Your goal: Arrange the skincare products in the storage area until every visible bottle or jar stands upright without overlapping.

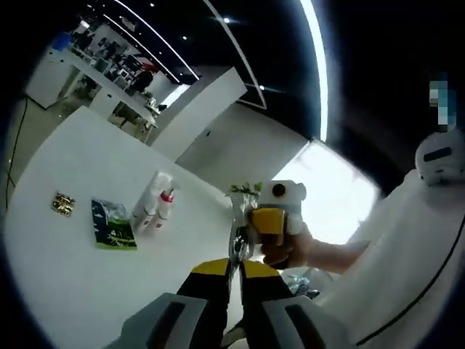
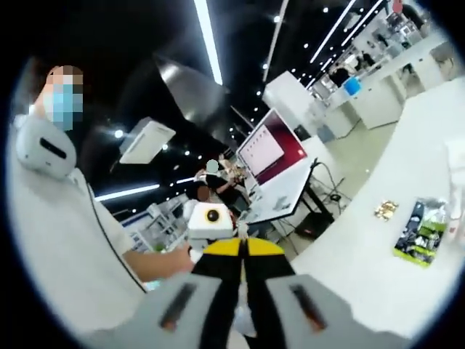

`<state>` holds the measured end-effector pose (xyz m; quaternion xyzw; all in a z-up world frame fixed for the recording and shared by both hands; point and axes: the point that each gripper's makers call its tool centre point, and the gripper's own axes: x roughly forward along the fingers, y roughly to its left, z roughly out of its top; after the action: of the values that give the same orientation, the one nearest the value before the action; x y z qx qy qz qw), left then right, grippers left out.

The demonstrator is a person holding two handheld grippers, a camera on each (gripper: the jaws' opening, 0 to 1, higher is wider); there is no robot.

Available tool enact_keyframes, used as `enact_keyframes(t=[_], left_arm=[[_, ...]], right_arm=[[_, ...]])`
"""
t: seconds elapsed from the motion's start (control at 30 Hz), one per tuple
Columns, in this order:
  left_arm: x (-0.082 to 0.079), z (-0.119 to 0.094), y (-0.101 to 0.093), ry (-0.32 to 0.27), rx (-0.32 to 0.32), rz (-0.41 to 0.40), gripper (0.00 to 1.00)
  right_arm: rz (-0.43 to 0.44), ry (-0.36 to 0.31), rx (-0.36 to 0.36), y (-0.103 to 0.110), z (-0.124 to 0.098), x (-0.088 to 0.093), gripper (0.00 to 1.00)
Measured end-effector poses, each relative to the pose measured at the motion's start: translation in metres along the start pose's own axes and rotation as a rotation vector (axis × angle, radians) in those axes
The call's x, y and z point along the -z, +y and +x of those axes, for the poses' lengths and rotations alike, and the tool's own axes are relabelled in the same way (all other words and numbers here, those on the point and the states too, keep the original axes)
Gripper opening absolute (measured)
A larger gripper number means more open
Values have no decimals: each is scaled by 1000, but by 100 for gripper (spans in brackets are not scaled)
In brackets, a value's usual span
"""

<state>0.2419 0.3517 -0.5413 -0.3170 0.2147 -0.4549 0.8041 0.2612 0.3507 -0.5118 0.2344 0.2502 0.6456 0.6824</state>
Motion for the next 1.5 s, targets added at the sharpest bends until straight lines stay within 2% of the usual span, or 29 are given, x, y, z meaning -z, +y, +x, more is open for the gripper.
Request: enact_keyframes(t=[0.1,0.17,0.27,0.37,0.43,0.6,0.7,1.0,1.23,1.37,1.47,1.5], left_arm=[[1,3,2,19,36,-37,1],[0,6,5,22,46,-32,0],[-1,7,10,26,53,-27,0],[-3,7,21,42,61,-35,0],[-6,5,34,58,47,-41,0],[-4,0,85,122,-77,-114,0],[-3,2,120,161,-155,-195,0],[10,24,199,254,-284,-327,0],[11,35,235,262,-318,-400,0],[16,34,253,280,-352,-437,0],[18,34,257,283,-362,-449,0],[22,33,267,298,-375,-459,0]], right_arm=[[-20,-6,55,-11,-1,0,3],[-17,-16,96,-19,-3,-1,10],[-28,12,168,-33,-7,5,24],[-37,6,192,-38,-11,8,25],[-27,6,238,-47,-17,11,26],[-18,22,292,-57,-29,20,26],[-18,52,332,-62,-35,27,26],[-3,64,399,-66,-51,39,26],[26,60,456,-66,-70,47,26],[41,52,476,-65,-77,50,26],[48,53,484,-65,-80,52,26],[57,55,491,-64,-82,55,26]])
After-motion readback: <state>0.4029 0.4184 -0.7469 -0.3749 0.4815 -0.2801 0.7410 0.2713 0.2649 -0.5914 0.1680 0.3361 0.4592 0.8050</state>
